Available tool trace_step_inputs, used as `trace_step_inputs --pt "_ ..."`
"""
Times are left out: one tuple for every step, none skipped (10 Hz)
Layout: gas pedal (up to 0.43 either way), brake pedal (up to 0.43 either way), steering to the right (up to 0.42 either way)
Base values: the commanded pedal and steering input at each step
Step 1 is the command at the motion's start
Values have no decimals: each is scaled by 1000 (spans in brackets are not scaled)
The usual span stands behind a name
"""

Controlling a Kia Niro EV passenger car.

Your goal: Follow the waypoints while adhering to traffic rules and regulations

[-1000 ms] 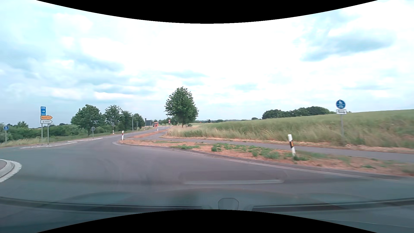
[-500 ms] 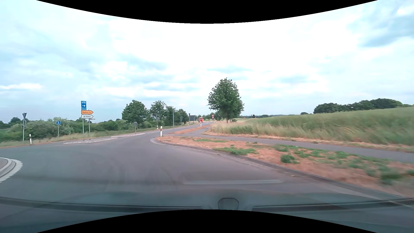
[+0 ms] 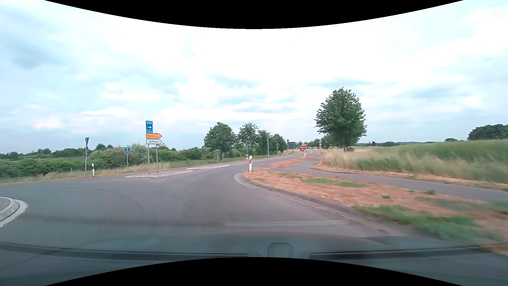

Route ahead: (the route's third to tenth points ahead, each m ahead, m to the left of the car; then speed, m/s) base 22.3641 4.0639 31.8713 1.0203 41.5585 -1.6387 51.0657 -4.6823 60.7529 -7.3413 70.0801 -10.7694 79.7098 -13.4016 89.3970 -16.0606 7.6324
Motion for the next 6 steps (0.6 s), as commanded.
trace_step_inputs --pt "150 0 -257" --pt "150 0 -246" --pt "150 0 -227" --pt "138 0 -198" --pt "138 0 -164" --pt "138 0 -138"
